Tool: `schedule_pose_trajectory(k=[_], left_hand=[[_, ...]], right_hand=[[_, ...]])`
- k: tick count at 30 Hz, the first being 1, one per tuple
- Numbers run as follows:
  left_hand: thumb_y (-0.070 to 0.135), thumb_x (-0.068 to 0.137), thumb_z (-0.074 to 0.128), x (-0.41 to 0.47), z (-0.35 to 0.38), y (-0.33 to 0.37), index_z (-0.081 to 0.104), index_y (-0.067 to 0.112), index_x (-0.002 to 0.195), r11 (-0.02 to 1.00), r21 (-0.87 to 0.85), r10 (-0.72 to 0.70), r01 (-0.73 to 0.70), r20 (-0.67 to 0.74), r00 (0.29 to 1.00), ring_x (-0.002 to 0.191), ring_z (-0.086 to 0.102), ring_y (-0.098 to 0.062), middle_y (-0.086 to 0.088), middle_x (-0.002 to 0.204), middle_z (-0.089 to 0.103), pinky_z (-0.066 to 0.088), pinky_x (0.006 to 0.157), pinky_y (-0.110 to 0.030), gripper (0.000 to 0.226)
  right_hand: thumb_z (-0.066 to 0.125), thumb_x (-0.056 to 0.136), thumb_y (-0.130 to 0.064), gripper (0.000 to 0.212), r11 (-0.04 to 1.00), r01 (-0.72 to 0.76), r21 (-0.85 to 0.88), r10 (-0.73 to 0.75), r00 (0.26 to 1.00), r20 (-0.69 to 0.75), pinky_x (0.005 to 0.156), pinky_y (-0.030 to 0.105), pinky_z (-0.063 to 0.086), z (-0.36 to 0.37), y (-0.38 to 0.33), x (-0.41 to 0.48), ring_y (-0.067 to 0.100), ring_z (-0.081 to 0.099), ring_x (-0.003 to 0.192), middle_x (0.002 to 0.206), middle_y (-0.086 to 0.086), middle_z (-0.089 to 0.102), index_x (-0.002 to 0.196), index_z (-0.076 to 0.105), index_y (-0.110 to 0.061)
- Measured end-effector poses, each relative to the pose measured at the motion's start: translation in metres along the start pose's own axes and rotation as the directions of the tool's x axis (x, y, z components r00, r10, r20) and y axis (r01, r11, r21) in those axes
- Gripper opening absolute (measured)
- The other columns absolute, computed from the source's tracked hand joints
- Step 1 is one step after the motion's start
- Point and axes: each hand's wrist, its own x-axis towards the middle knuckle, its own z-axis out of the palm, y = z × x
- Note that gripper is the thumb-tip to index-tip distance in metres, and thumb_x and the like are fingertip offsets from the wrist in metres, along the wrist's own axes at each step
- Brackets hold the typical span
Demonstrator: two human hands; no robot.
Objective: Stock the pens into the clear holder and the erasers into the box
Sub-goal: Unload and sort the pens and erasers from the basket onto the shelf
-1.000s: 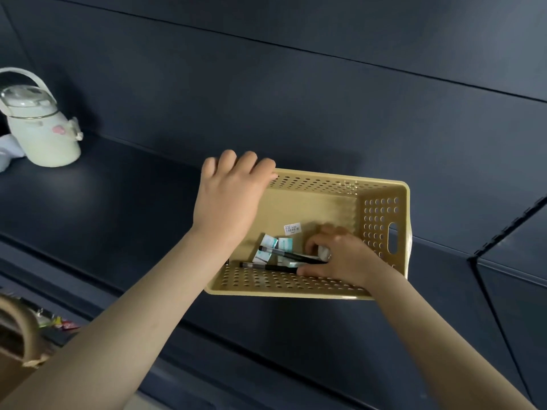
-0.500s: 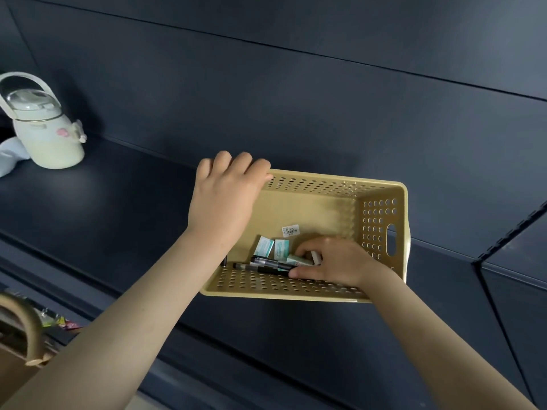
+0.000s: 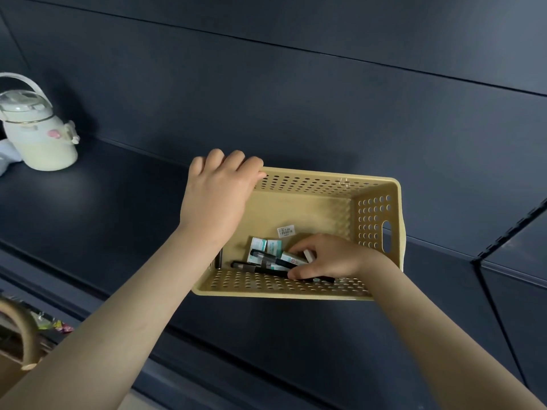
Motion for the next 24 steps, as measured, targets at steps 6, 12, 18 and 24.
schedule_pose_trajectory(k=[6, 12, 18, 24], left_hand=[[0.034, 0.104, 0.04, 0.002, 0.001, -0.001, 0.063, 0.016, 0.101, 1.0, -0.007, 0.004, -0.004, 0.019, 1.0, 0.082, 0.054, -0.031, -0.003, 0.087, 0.062, 0.041, 0.073, -0.043, 0.03], [0.034, 0.104, 0.04, 0.003, 0.003, -0.002, 0.063, 0.016, 0.101, 1.0, -0.001, 0.003, -0.003, 0.039, 0.999, 0.082, 0.054, -0.031, -0.004, 0.086, 0.062, 0.041, 0.073, -0.044, 0.03], [0.035, 0.104, 0.037, 0.003, 0.003, -0.001, 0.064, 0.016, 0.103, 1.0, -0.001, -0.006, 0.006, 0.048, 0.999, 0.082, 0.054, -0.032, -0.004, 0.087, 0.063, 0.041, 0.073, -0.044, 0.033], [0.035, 0.104, 0.037, 0.002, 0.001, -0.001, 0.063, 0.016, 0.103, 1.0, -0.008, -0.012, 0.012, 0.066, 0.998, 0.084, 0.054, -0.032, -0.003, 0.088, 0.063, 0.041, 0.074, -0.044, 0.033]], right_hand=[[0.071, 0.088, -0.036, 0.043, 0.996, 0.011, 0.092, -0.019, 0.997, 0.079, 0.098, 0.033, 0.045, -0.006, -0.001, -0.002, 0.014, 0.057, 0.109, 0.121, -0.007, 0.061, 0.128, 0.059, -0.024], [0.074, 0.085, -0.033, 0.043, 0.993, 0.014, 0.116, -0.024, 0.996, 0.088, 0.098, 0.029, 0.043, -0.01, 0.001, 0.002, 0.014, 0.057, 0.111, 0.124, -0.005, 0.062, 0.124, 0.061, -0.022], [0.08, 0.076, -0.041, 0.047, 0.987, 0.002, 0.158, -0.016, 0.996, 0.083, 0.102, 0.031, 0.042, -0.01, 0.007, 0.011, 0.006, 0.058, 0.109, 0.116, -0.017, 0.064, 0.119, 0.065, -0.031], [0.081, 0.072, -0.046, 0.05, 0.99, -0.005, 0.138, -0.01, 0.994, 0.108, 0.108, 0.038, 0.039, -0.01, 0.005, 0.013, 0.009, 0.055, 0.114, 0.123, -0.016, 0.061, 0.118, 0.067, -0.03]])
